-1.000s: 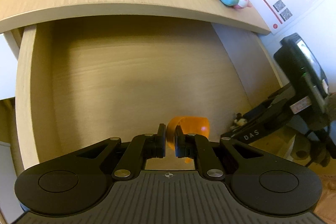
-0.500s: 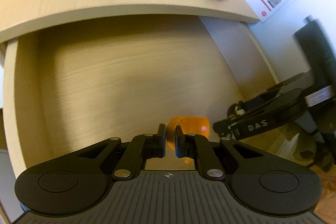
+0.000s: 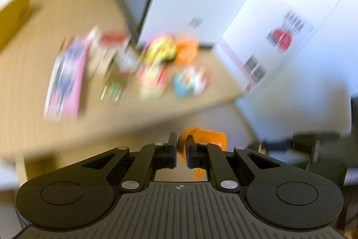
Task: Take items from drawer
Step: 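Lift the orange cup with left gripper while right gripper lifts the figurine toward the desk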
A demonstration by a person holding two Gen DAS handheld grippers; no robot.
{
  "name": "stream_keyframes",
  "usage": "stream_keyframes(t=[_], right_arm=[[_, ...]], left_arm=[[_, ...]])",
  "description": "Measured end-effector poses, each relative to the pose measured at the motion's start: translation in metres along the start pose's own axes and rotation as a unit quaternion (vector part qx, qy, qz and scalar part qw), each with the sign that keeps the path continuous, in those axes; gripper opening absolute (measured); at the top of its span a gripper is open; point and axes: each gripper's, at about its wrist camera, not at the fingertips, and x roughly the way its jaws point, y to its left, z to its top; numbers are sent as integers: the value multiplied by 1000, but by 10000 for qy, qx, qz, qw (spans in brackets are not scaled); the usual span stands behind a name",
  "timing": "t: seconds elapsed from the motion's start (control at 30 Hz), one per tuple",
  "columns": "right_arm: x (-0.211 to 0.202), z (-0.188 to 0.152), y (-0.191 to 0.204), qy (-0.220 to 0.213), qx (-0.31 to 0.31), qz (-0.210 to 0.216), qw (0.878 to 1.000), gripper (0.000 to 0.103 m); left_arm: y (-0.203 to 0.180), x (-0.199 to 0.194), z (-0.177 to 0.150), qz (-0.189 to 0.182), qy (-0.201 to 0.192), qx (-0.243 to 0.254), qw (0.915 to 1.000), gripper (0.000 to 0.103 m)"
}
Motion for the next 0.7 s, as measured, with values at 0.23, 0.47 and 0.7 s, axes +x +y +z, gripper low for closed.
stream_keyframes(t=[0.23,0.47,0.7], right_arm=[[-31,-4,-51,-221,227,-14,9995,66],[-37,-21,-53,-300,-151,-264,9991,66],[-41,-24,-65,-445,-149,-236,9986,66]], left_arm=[[-59,56,86,-77,-341,752,9966,9],[-75,153,124,537,15,1149,9919,14],[-74,169,131,781,-132,1244,9891,17]])
